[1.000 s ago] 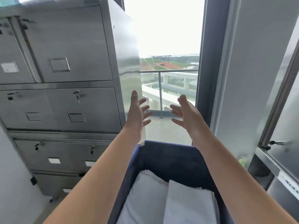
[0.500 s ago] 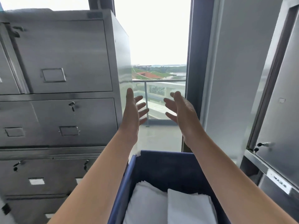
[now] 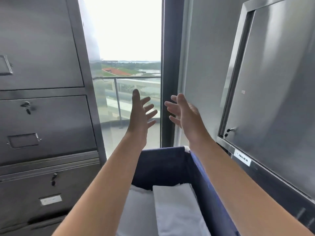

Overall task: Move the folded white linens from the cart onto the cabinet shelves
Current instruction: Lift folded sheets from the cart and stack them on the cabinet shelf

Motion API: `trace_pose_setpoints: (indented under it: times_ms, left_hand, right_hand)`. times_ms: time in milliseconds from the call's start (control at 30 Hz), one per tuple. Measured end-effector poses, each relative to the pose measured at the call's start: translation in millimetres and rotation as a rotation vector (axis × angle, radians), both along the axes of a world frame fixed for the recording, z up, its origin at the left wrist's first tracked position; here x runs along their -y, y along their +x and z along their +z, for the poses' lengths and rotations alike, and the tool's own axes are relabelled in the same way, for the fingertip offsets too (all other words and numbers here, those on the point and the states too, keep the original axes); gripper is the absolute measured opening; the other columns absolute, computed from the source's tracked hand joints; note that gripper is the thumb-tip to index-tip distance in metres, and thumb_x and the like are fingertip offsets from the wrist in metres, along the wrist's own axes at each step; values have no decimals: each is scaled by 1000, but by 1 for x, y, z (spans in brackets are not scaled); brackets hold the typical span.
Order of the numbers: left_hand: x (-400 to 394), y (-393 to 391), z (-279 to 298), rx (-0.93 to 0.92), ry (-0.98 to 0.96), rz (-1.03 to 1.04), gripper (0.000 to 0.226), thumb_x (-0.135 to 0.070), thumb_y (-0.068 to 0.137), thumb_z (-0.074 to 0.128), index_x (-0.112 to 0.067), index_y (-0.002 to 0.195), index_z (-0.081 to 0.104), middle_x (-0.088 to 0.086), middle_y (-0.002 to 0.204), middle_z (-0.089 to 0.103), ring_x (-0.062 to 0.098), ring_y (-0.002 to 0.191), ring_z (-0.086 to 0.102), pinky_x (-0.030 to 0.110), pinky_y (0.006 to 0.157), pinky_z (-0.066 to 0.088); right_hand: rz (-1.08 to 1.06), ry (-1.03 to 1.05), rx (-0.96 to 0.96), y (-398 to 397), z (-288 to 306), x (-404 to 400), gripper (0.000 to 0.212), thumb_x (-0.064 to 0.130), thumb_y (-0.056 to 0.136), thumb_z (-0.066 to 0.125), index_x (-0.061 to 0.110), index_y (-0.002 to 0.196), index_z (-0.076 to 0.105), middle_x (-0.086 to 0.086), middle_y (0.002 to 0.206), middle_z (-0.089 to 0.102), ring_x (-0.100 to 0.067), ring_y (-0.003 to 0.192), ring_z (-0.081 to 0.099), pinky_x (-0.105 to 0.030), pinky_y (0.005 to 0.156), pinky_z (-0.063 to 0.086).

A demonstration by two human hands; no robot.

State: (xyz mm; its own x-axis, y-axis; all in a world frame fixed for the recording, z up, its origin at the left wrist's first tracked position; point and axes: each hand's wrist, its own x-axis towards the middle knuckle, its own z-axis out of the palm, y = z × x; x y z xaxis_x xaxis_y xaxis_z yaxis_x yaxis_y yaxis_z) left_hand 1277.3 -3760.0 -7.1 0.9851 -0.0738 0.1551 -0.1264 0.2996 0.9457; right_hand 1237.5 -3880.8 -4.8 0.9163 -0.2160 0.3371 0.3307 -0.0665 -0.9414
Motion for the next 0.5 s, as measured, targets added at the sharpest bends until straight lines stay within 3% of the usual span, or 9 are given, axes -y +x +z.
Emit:
trace_pose_setpoints:
  times_ms: [333,500]
  left_hand:
    - [84,-48,40,97,22,-187,68,-65,100,18,-21,141,51,6,141,55,24,123,58,49,111,40]
    - [142,-90,53,143,12,-290,63,-67,100,17,-26,130,55,5,137,57,24,119,60,48,109,42]
  right_hand:
    - [-228,-12,95,-69,23,84,56,53,103,32,19,144,47,3,133,63,-12,125,56,-41,113,41]
    - [-329,29,125,-120,32,134,51,50,104,32,18,140,51,0,132,64,-14,125,57,-43,113,41]
